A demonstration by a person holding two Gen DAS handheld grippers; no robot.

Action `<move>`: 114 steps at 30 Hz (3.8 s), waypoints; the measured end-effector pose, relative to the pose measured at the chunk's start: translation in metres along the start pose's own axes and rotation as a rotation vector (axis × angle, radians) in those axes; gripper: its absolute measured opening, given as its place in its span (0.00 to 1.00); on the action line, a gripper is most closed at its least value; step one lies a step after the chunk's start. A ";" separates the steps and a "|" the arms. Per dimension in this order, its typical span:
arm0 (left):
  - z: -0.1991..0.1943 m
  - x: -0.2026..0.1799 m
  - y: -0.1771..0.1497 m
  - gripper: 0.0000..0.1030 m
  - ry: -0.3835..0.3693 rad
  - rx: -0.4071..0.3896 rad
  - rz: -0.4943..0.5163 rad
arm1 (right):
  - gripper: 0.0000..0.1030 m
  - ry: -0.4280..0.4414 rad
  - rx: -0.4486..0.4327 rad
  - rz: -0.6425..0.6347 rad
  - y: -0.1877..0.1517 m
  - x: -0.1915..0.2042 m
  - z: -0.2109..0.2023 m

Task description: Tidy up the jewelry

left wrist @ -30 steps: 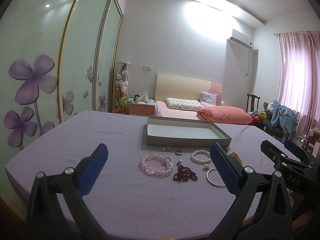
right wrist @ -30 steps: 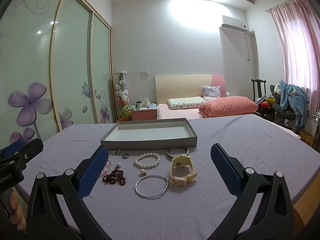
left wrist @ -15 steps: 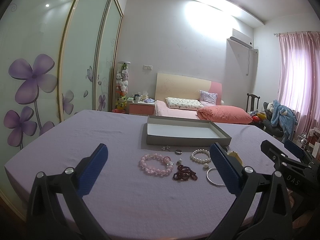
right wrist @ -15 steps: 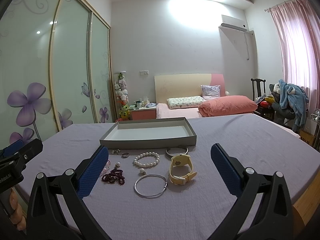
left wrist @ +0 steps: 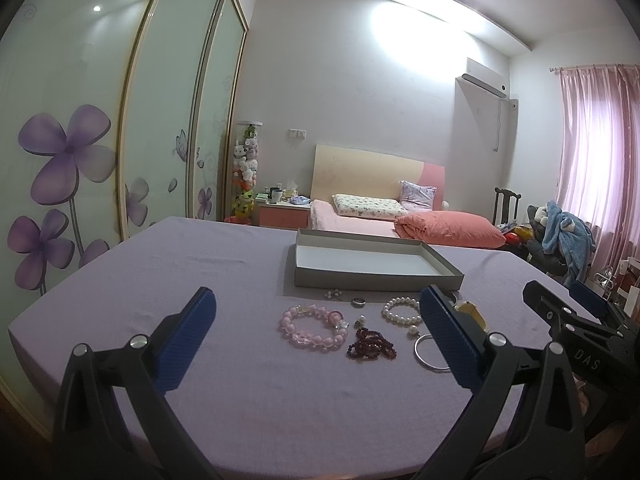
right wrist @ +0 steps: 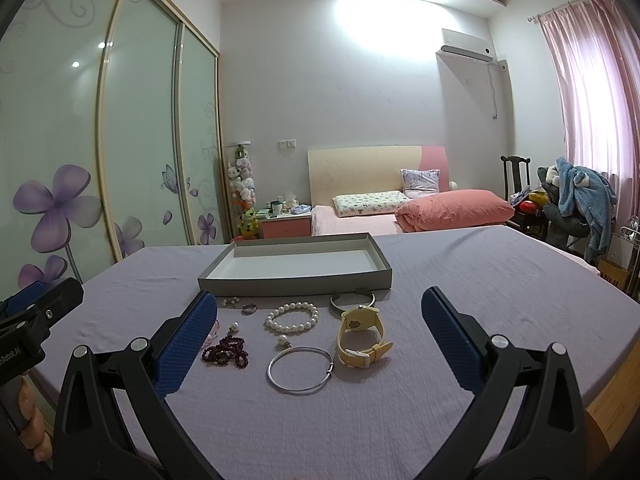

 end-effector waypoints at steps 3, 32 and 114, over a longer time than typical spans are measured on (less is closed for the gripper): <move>0.000 0.000 0.001 0.96 0.000 0.001 0.000 | 0.98 0.000 0.000 0.000 0.000 0.000 0.000; 0.015 0.000 -0.007 0.96 -0.005 0.053 -0.014 | 0.98 -0.012 0.064 0.014 -0.016 -0.006 0.016; 0.207 0.029 -0.067 0.13 0.056 0.625 0.129 | 0.38 -0.080 0.564 0.114 -0.064 -0.047 0.144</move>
Point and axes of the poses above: each gripper's, at about its wrist camera, not at the fingertips, and z roughly the way its jaws point, x to its left, y to its top, the point moved 6 cm from there along z, roughly the way its jaws point, and after that the axes turned 3 degrees about -x, right-handed, at the moved point
